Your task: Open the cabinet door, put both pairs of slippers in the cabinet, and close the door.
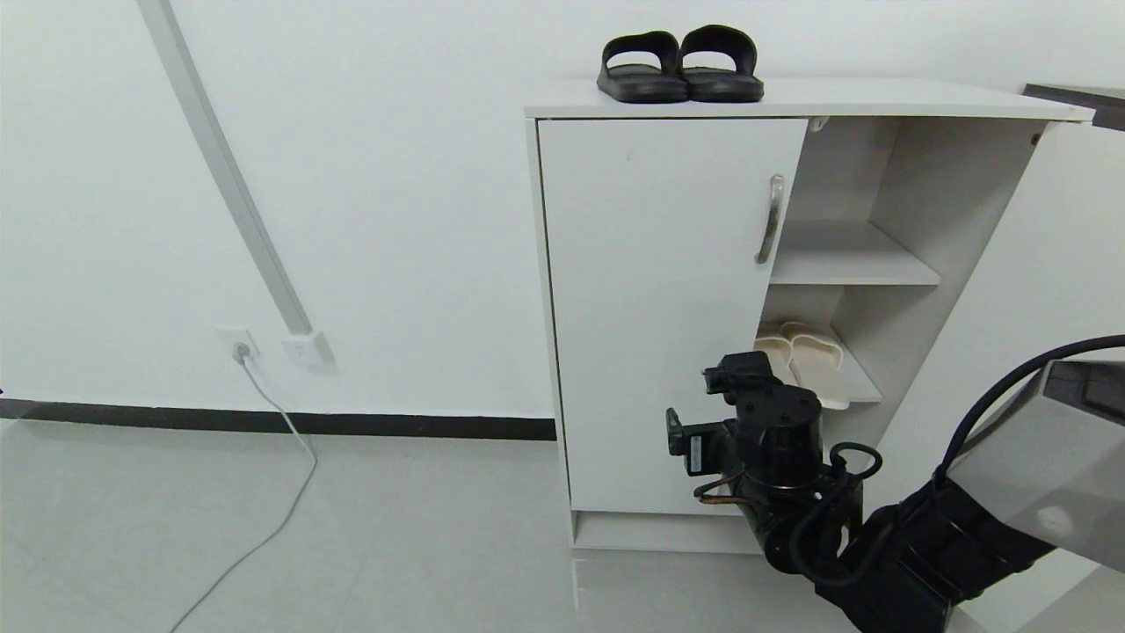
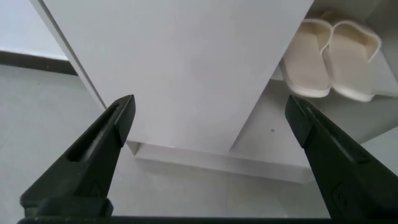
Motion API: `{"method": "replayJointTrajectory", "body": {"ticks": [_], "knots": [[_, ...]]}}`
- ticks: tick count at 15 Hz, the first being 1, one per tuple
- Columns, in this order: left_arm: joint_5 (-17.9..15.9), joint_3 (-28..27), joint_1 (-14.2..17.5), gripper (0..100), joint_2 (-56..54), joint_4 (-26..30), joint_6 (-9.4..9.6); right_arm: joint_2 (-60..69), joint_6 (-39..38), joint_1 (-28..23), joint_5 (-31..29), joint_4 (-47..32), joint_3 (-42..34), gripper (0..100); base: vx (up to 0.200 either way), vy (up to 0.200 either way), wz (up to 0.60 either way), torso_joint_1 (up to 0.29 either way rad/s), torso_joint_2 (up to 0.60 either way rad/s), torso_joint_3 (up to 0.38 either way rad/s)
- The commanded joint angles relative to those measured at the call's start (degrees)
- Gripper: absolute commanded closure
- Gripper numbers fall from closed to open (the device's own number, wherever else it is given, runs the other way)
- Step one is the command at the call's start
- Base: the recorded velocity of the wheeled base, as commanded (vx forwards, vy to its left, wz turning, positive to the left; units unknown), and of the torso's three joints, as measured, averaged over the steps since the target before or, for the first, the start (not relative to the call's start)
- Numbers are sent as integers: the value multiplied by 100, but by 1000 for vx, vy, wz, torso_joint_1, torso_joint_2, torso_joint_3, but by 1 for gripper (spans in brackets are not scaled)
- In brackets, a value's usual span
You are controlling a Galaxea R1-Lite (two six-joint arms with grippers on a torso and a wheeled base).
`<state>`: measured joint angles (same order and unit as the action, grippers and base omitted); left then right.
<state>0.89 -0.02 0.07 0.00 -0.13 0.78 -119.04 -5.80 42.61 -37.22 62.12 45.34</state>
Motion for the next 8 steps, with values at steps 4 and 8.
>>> {"method": "replayJointTrajectory", "body": {"ticks": [4, 8], "knots": [[8, 2, 1, 100, 0, 13, 1, 21, 9, 2, -5, 2, -16, 0, 0, 0, 0, 40, -331, -353], [-1, 2, 1, 100, 0, 13, 1, 30, 9, 2, -5, 2, -25, 0, 0, 0, 0, 89, -498, -354]]}}
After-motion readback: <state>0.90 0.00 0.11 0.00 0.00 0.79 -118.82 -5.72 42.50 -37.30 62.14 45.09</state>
